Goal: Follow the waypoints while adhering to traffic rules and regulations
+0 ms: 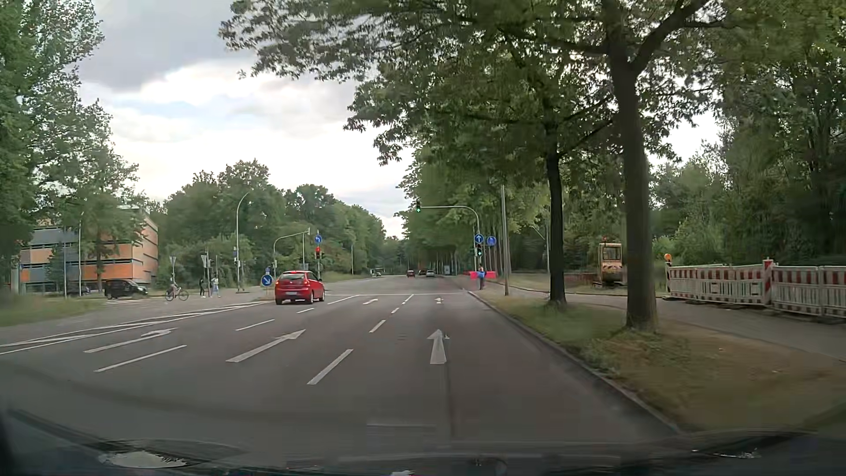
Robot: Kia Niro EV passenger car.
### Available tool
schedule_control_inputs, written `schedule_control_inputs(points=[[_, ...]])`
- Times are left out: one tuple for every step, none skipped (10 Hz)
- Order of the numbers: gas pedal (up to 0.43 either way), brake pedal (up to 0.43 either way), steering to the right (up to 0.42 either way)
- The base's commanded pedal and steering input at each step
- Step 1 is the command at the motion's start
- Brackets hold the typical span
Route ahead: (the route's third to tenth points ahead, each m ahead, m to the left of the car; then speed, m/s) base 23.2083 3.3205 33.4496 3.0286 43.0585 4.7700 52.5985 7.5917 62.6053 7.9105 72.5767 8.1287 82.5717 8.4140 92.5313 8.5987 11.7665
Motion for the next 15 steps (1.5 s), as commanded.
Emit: schedule_control_inputs(points=[[0.059,0.000,-0.001],[0.059,0.000,-0.001],[0.067,0.000,-0.001],[0.067,0.000,-0.001],[0.067,0.000,-0.001],[0.067,0.000,-0.001],[0.067,0.000,-0.001],[0.067,0.000,-0.001],[0.067,0.000,-0.001],[0.067,0.000,-0.001],[0.067,0.000,-0.001],[0.067,0.000,-0.001],[0.067,0.000,-0.001],[0.067,0.000,-0.001],[0.067,0.000,-0.001]])
